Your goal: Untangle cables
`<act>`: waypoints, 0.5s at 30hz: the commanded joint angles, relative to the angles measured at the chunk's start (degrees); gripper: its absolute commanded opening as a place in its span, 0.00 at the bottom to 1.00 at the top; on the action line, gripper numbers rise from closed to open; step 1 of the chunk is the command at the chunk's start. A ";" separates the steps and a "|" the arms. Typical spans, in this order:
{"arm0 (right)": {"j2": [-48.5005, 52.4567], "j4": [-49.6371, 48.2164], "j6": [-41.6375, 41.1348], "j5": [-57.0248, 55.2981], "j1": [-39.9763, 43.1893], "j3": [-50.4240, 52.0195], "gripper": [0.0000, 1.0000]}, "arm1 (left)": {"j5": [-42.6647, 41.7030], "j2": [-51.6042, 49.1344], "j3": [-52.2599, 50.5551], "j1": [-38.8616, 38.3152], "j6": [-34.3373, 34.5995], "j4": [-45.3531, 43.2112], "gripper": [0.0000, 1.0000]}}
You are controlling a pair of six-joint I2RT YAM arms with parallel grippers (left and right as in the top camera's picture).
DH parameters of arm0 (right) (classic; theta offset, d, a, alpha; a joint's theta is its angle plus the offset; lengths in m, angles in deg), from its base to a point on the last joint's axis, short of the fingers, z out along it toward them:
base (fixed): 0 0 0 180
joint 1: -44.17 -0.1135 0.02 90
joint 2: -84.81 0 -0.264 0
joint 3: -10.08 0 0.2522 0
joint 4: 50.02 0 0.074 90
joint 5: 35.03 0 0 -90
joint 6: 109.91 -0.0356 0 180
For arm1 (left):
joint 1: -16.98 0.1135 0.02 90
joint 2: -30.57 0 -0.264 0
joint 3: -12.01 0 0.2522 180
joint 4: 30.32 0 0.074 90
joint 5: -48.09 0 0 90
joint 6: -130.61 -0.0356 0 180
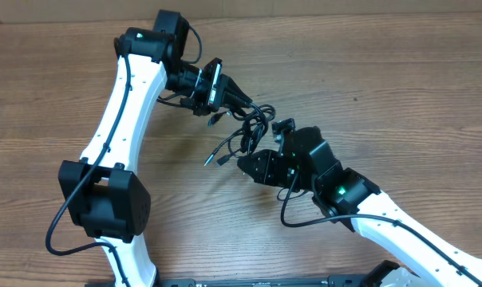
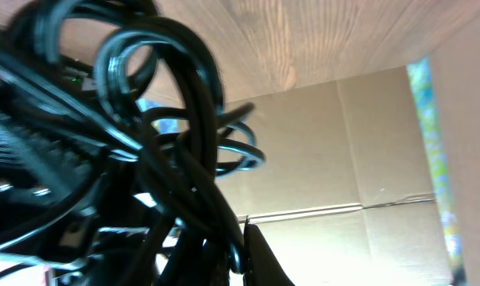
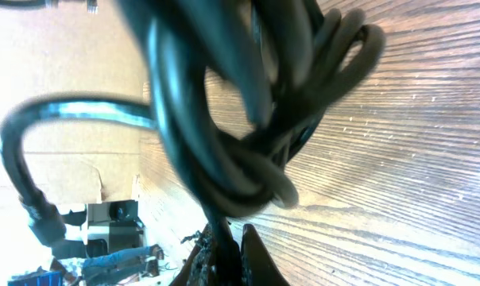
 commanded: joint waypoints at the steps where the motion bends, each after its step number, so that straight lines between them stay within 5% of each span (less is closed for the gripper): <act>1: 0.02 1.36 0.20 2.29 -3.48 -0.17 0.04 | -2.21 0.07 1.42 2.62 4.37 -2.69 0.04; 15: 0.02 1.64 0.20 2.73 -6.36 -0.17 0.04 | 9.11 0.07 1.42 5.97 14.58 -7.89 0.04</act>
